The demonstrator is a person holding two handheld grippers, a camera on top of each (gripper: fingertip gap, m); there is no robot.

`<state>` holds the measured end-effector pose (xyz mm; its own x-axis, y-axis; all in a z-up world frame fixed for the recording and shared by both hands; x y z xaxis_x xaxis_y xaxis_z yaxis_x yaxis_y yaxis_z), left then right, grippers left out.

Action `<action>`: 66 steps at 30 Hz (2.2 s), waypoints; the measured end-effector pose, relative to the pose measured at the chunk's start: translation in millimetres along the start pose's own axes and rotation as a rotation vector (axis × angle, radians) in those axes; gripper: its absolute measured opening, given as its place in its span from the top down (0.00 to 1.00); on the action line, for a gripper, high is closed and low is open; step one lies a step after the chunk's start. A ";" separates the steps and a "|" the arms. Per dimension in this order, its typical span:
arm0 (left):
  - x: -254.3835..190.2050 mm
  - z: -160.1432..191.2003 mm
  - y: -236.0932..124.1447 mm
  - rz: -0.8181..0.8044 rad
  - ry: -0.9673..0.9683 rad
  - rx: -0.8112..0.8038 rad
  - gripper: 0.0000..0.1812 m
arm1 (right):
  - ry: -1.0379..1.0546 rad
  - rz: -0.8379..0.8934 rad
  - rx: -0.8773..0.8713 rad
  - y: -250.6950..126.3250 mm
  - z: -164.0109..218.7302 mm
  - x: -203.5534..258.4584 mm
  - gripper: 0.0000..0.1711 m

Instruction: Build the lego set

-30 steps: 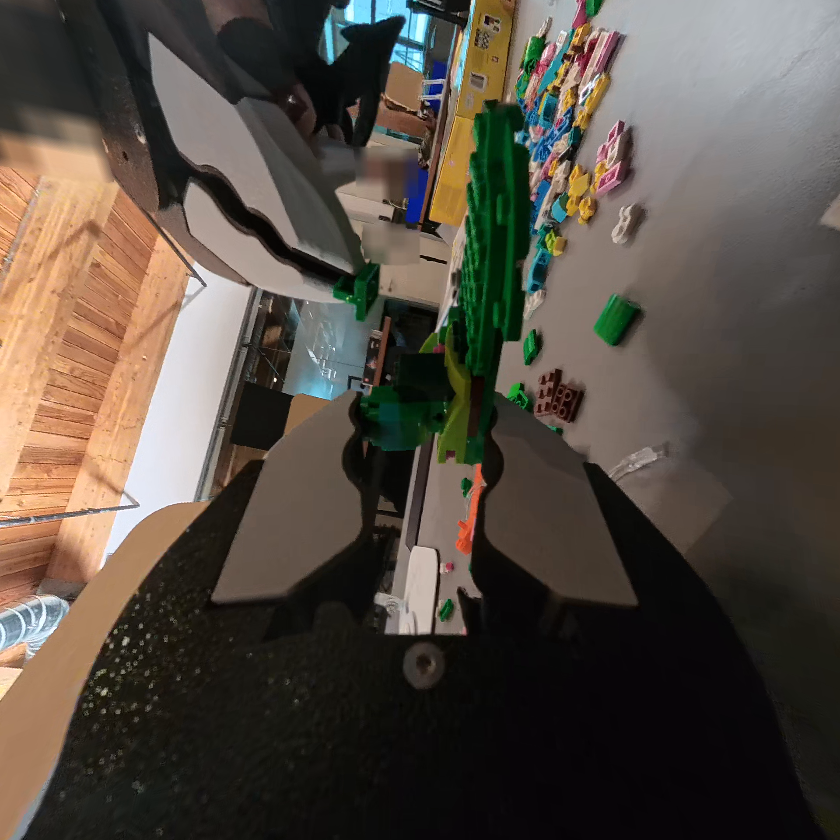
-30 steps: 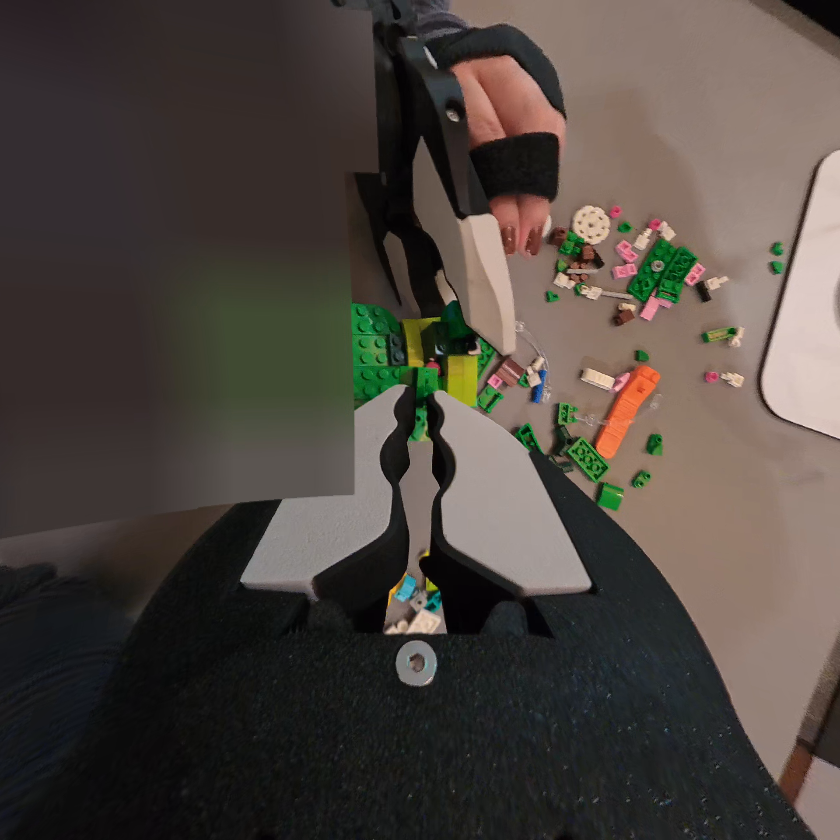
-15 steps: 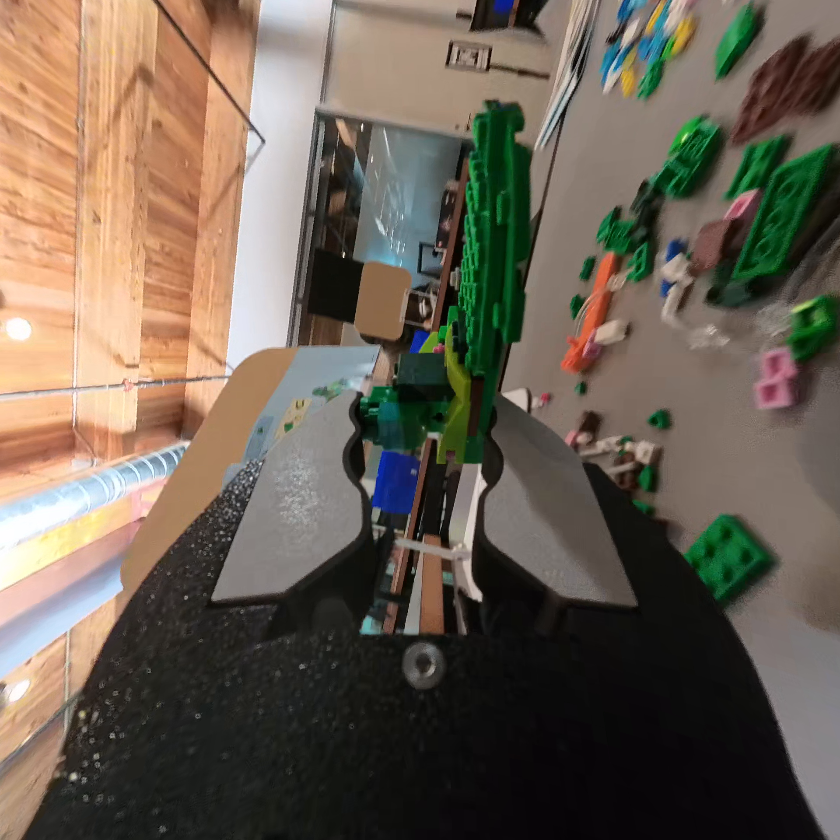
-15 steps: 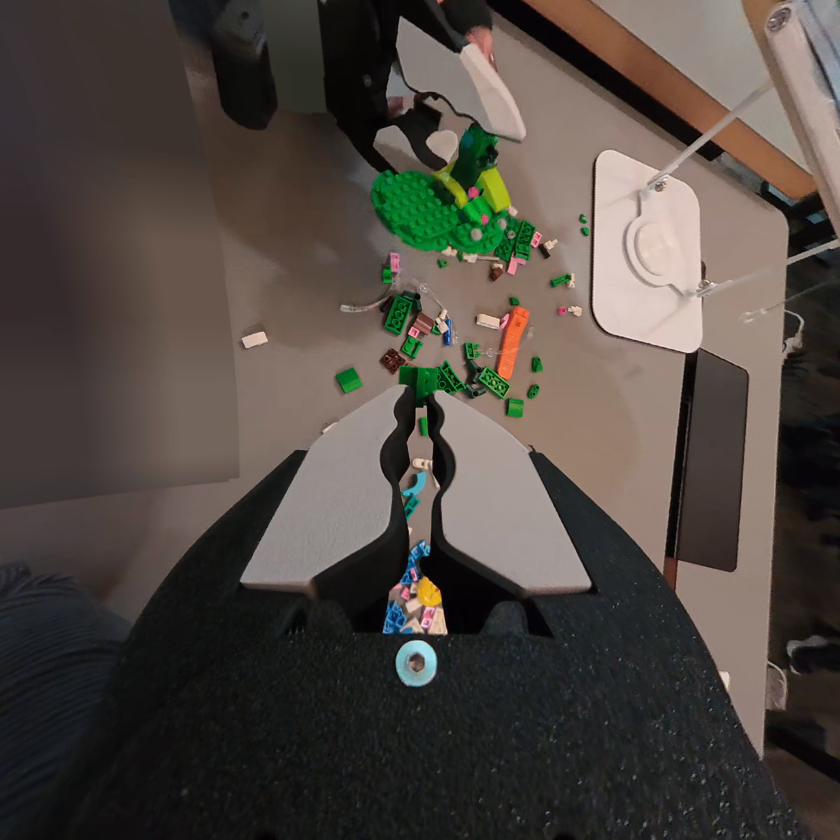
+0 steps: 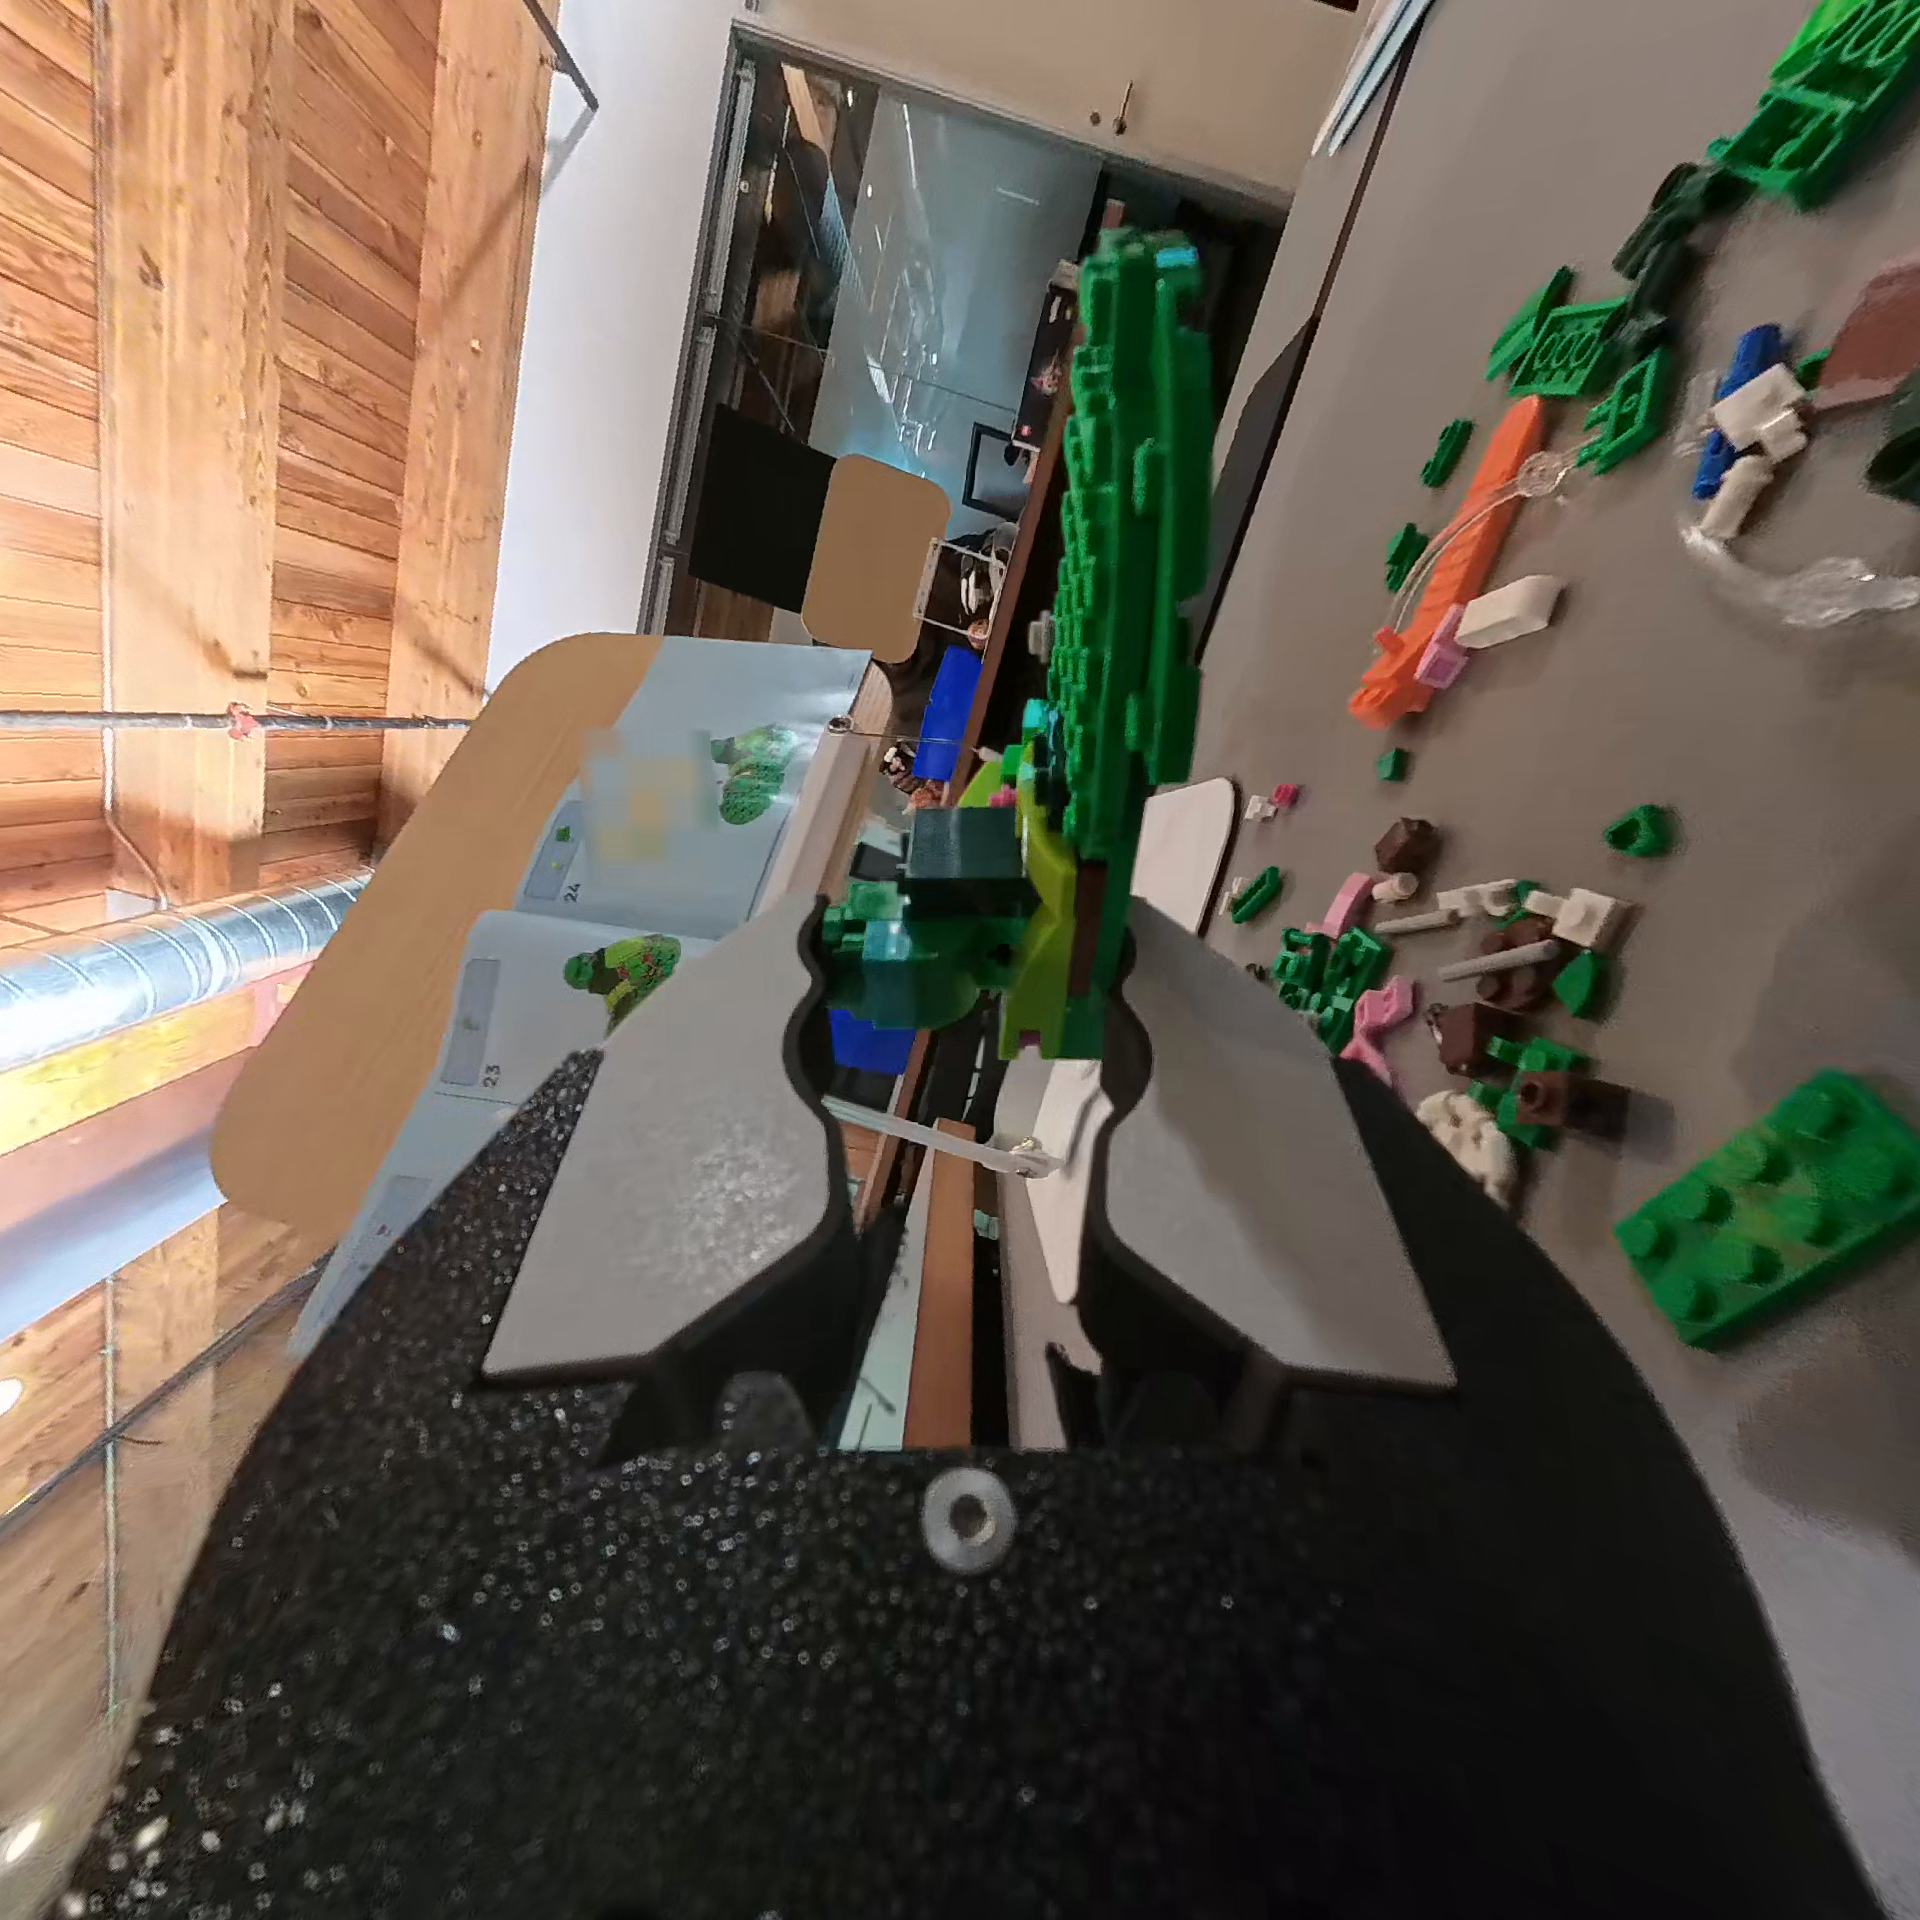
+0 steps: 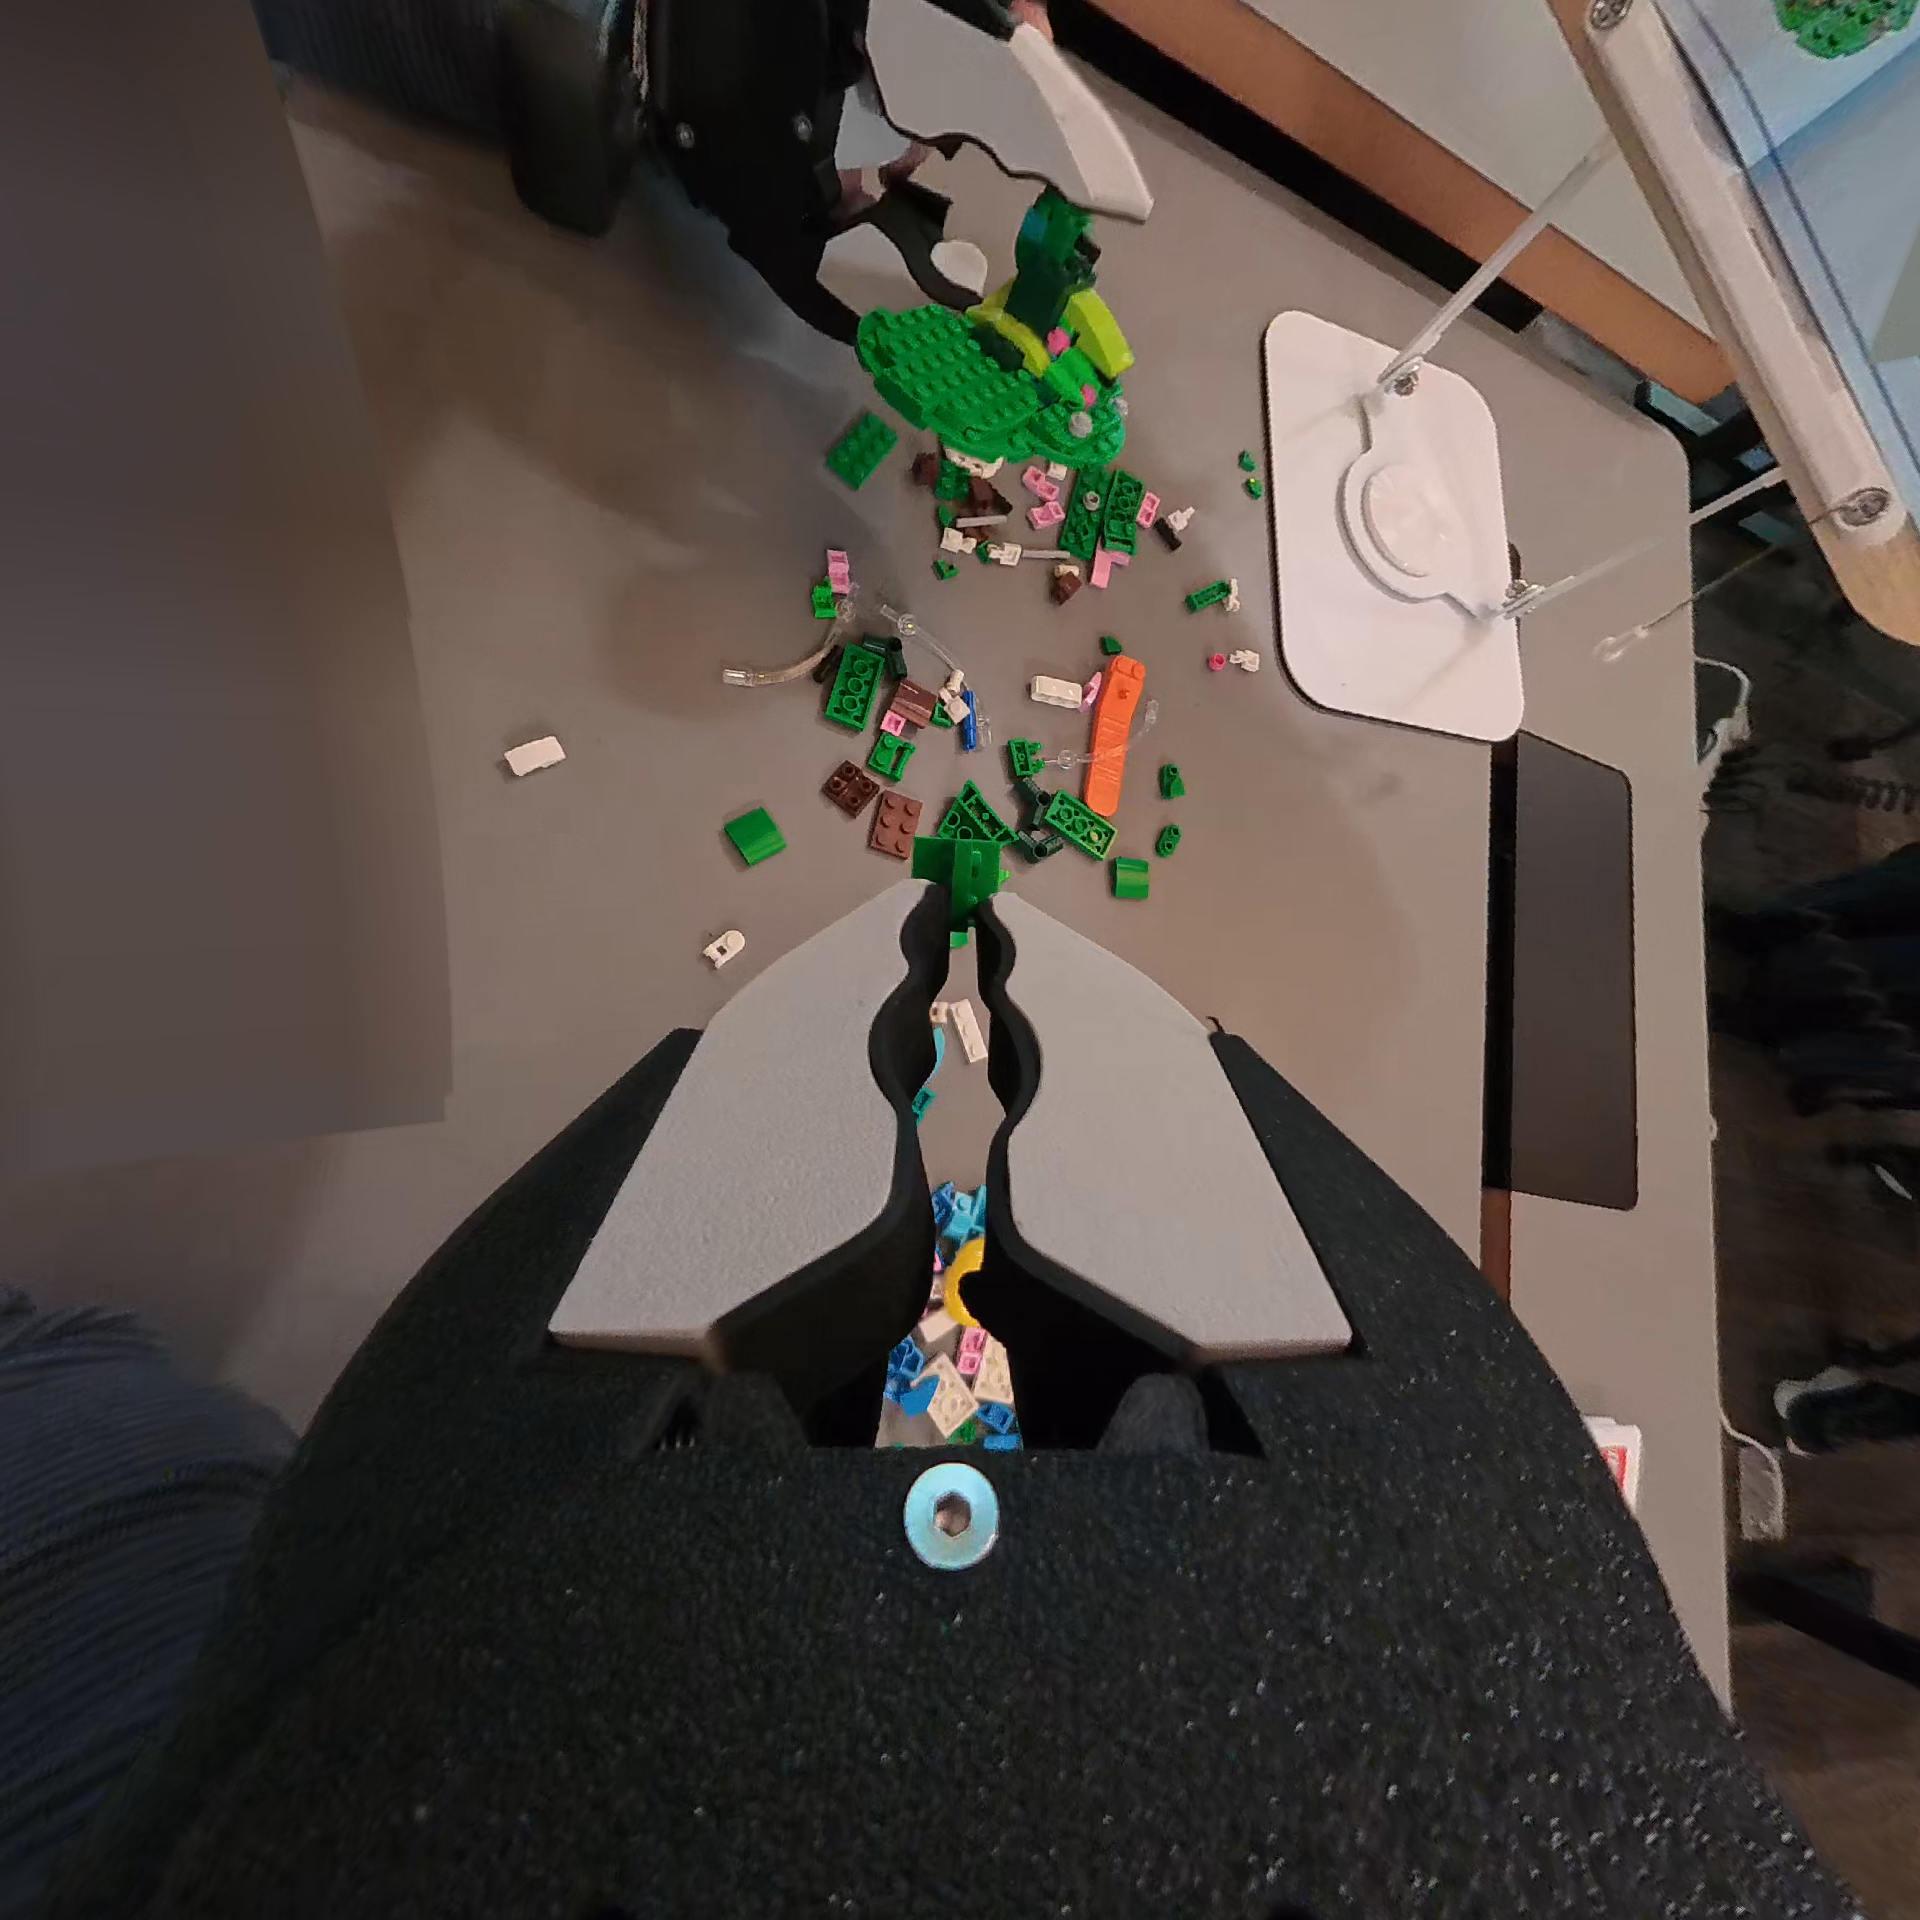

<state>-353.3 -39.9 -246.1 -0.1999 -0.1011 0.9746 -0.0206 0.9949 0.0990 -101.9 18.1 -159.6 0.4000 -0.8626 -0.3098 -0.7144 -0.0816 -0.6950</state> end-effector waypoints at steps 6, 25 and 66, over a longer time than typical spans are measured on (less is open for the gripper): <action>-9.1 -14.3 1.6 0.035 0.014 -0.044 0.73 | 0.004 0.001 -0.009 0.9 -0.5 -1.6 0.98; -46.7 -89.7 -9.7 0.127 0.215 -0.312 0.74 | -0.302 -0.328 0.144 127.8 -29.7 47.6 0.98; -46.1 -92.4 -15.2 0.176 0.093 -0.376 0.73 | -0.240 -0.447 0.119 131.7 -25.4 55.7 0.98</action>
<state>-253.2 -50.3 -274.0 -0.0791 0.0537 0.9954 0.3683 0.9295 -0.0209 -188.2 -53.4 -251.9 0.7812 -0.6168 -0.0965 -0.3795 -0.3464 -0.8579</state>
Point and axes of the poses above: each gripper's, where its closed fingertips meet, y out along the fingers, z out of its underside, x = y × z across the jaws, the point moved 3 cm from there along -y, back along the fingers, and after that the axes turned 3 degrees about y, right-handed, at the moved point
